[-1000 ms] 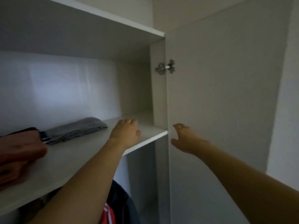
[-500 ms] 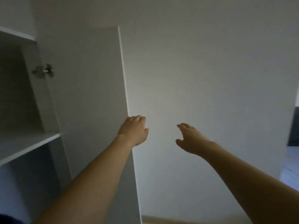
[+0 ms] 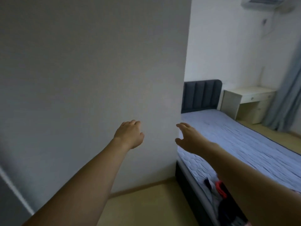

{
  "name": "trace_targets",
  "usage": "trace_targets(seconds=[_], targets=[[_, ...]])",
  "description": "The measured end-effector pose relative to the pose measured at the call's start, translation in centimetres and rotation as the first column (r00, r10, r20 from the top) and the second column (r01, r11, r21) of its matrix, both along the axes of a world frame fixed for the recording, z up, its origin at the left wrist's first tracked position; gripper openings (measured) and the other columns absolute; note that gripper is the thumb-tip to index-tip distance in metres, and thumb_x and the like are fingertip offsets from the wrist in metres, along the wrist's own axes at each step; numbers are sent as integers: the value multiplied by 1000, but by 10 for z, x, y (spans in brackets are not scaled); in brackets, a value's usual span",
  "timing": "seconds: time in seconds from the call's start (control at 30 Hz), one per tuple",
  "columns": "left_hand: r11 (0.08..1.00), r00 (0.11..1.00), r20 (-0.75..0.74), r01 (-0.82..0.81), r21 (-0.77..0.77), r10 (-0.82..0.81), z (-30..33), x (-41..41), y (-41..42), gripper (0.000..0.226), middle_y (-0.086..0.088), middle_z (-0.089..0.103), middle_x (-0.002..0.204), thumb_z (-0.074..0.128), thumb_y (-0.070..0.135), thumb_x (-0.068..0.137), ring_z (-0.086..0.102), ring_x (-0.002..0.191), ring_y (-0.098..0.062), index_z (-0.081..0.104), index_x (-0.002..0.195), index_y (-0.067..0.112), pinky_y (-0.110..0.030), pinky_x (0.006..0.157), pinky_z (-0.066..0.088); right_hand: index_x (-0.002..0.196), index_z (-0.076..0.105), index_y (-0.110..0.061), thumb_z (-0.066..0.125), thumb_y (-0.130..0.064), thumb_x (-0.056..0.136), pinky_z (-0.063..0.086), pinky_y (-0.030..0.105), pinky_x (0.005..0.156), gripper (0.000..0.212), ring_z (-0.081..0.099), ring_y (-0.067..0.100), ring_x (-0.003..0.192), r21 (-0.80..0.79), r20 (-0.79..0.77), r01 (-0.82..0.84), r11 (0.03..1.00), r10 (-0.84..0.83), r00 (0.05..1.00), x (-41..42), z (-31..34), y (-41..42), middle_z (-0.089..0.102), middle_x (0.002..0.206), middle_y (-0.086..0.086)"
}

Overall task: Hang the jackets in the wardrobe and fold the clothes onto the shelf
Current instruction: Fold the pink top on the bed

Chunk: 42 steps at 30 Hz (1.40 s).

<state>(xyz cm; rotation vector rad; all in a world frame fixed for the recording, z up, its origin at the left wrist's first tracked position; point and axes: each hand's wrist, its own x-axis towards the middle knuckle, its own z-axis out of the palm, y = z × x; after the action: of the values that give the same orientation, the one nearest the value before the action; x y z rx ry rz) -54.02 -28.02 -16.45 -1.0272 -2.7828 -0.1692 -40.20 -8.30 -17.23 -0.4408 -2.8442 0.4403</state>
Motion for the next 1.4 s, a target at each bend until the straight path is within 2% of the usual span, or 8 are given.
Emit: trace_targets(seconds=[0.13,0.37,0.57,0.73,0.9,1.03,1.27,1.4], targets=[[1000,987,157,26,15,-28,-30,28,117,54,-15,39,149,37,34,99,41,131,-35,35,145,6,-40,107,35,150,27,-14,59,-28,93,34,35,110,67,37,25,137,-36,118,103,994,-98,988,57,-30,106,28,156,5],[977,972,108,213,-25,-209,-67,107,332,50,-10,39,149,36,31,99,41,130,-30,38,144,10,-36,109,30,150,27,-13,59,-27,93,30,35,112,67,34,24,139,-53,174,201,978,-189,966,134,-68,314,26,157,4],[996,965,254,77,-48,-62,-105,126,412,51,-8,41,150,41,37,98,43,133,-29,41,143,13,-36,109,36,149,28,-9,55,-22,93,28,32,111,63,32,24,140,-68,324,171,983,-141,936,149,-97,454,29,155,8],[995,919,385,-96,4,87,-157,90,471,44,-13,49,141,45,34,97,50,125,-30,51,132,9,-35,100,43,149,29,-12,55,-20,93,24,30,112,62,29,21,141,-127,315,122,984,-76,946,132,-141,529,27,156,4],[992,844,527,-125,11,101,-241,112,598,27,-16,60,122,46,28,95,57,108,-30,58,108,7,-30,80,41,149,28,-15,55,-20,92,26,32,112,64,28,19,142,-174,400,145,974,-65,914,143,-208,648,24,157,2],[996,805,587,-90,-16,82,-308,138,711,35,-7,56,128,46,32,94,56,117,-27,57,122,13,-32,93,45,149,30,-14,53,-21,92,29,33,110,62,31,21,140,-180,502,219,959,-102,859,147,-264,778,27,156,5],[980,683,708,-184,-72,180,-441,159,864,33,3,60,130,49,30,91,55,119,-16,60,121,25,-31,104,39,147,33,-11,52,-23,92,35,29,103,60,39,26,136,-223,725,242,944,-5,689,134,-428,938,36,151,12],[967,582,773,-191,-171,252,-553,161,913,43,2,57,136,44,33,87,55,123,-19,56,128,26,-35,103,44,137,46,-9,52,-27,91,37,24,82,50,51,25,123,-306,752,310,900,29,659,130,-549,979,52,138,11]])
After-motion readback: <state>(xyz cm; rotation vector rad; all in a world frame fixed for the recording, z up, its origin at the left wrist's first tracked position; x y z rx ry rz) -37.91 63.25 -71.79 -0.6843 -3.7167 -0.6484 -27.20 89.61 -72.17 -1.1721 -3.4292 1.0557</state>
